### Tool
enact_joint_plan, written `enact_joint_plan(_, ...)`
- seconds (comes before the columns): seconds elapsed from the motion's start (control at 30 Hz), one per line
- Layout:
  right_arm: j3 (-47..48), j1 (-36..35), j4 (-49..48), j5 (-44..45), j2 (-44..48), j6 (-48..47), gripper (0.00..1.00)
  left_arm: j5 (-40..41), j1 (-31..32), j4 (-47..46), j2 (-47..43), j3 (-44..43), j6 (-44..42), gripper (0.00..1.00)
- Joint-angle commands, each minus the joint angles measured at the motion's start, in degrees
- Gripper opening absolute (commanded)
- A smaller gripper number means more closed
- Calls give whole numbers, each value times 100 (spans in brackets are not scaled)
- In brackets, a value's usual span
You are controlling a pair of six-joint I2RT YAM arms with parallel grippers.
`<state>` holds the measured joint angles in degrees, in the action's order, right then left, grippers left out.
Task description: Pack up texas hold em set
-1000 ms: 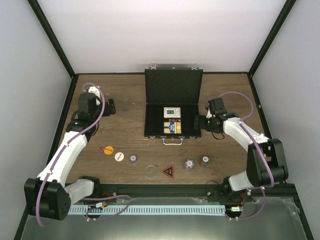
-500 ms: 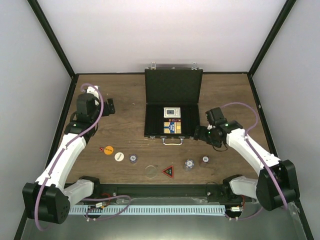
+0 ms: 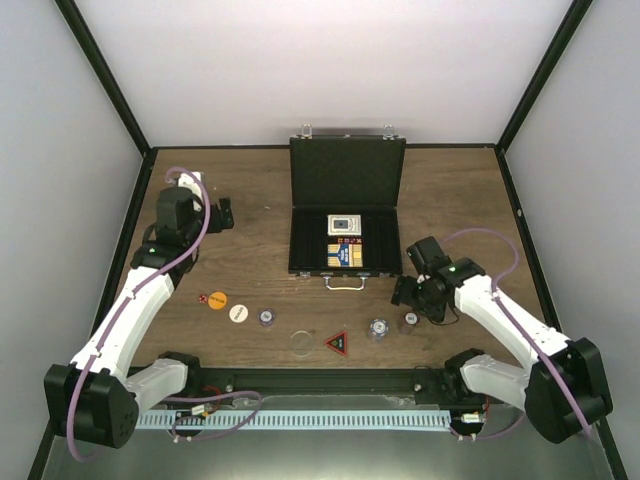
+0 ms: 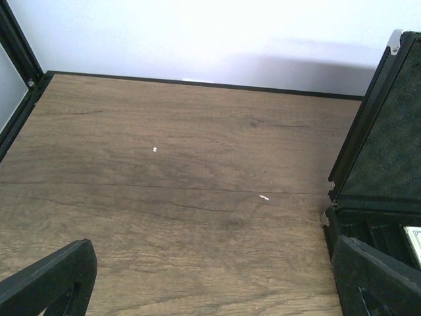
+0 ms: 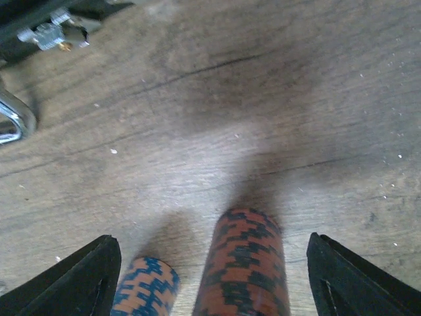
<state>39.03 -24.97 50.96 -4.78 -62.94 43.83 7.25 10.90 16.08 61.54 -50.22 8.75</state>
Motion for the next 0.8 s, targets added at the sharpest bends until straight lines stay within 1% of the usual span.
enact_joint_plan(0.0, -131, -69, 356, 70, 157, 145, 77, -22, 53, 1, -98, -65, -26, 100)
enact_joint_plan(0.1, -242, -82, 371, 35, 240, 132, 69, -6, 62, 1, -108, -57, -23, 100)
enact_joint_plan(0.33, -238, -160, 393, -48, 181, 96, 56, 11, 87, 9, -81, -65, -15, 100)
enact_joint_plan(0.63, -258, -262, 389, -240, 173, 69, 55, 23, 106, 16, -63, -67, -14, 100)
enact_joint_plan(0.67, -260, -270, 394, -247, 162, 49, 54, 20, 106, 18, -63, -62, -14, 100)
enact_joint_plan(0.77, -249, -285, 398, -271, 135, 16, 48, 23, 121, 22, -63, -62, -14, 100)
